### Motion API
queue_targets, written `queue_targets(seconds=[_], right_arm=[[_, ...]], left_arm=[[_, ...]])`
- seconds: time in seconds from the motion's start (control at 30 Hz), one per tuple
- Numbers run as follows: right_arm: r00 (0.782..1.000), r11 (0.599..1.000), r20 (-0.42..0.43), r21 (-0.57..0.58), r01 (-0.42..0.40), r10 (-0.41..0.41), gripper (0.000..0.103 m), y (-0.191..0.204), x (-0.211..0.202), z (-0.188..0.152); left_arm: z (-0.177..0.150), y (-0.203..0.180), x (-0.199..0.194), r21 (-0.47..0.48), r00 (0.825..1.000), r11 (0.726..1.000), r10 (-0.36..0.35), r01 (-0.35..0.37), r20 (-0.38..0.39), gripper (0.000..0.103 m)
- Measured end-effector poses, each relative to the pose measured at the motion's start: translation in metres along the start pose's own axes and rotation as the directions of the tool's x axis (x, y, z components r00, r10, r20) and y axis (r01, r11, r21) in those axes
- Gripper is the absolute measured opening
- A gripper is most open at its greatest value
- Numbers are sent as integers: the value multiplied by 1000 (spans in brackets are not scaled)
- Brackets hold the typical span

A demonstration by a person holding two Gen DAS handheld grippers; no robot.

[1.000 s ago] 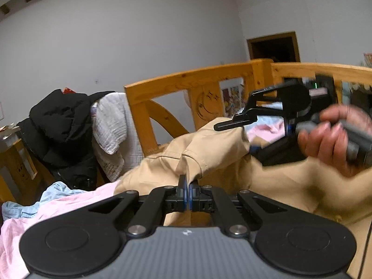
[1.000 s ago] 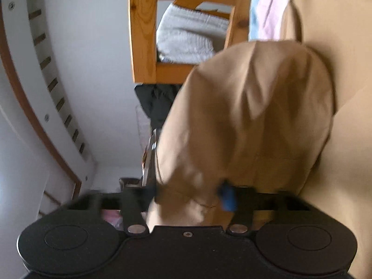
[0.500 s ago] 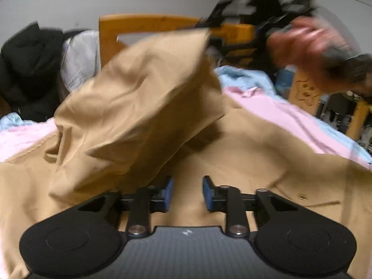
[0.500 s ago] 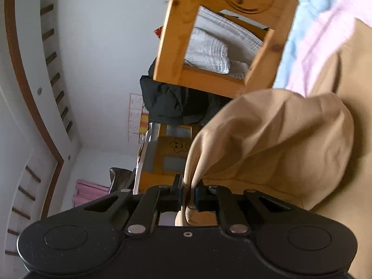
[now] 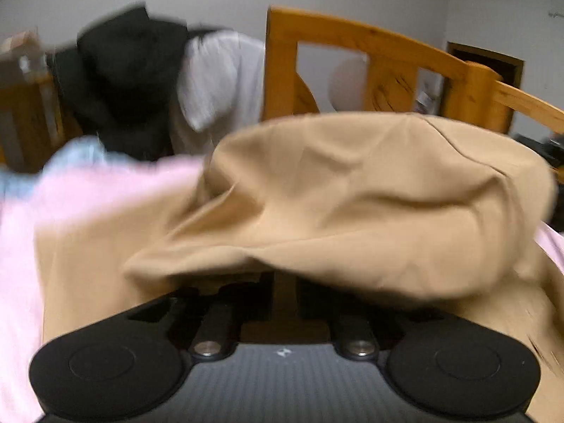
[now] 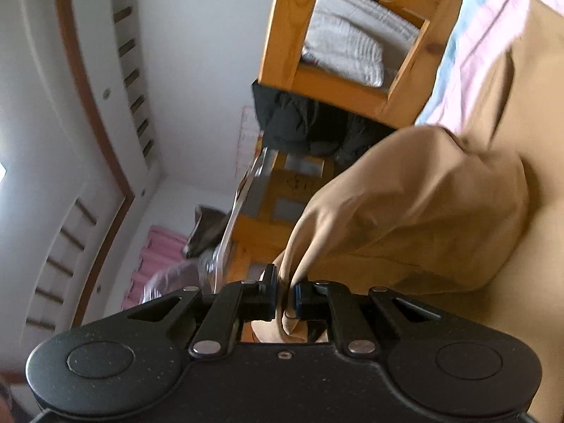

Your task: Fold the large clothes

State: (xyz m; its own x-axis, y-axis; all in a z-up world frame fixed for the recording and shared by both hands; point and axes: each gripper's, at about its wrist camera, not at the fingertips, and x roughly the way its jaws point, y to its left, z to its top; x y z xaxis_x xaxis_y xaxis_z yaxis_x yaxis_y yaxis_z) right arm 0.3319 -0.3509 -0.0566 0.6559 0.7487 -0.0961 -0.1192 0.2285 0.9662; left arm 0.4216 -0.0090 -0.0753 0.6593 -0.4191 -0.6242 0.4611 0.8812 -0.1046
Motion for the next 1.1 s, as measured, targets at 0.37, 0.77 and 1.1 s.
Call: queue_targets(seconds=[0.37, 0.77, 1.1], right_arm=[[979, 979, -1, -1, 203, -203, 70, -35, -72, -17], [946, 906, 34, 302, 298, -323, 33, -69, -16, 54], [827, 674, 212, -491, 551, -521, 17, -9, 5, 16]], left_arm=[[-40, 72, -71, -494, 986, 853, -156, 168, 67, 46], [-7, 88, -21, -677, 990, 728, -142, 107, 5, 3], [-20, 79, -2, -618, 996, 784, -13, -48, -94, 1]])
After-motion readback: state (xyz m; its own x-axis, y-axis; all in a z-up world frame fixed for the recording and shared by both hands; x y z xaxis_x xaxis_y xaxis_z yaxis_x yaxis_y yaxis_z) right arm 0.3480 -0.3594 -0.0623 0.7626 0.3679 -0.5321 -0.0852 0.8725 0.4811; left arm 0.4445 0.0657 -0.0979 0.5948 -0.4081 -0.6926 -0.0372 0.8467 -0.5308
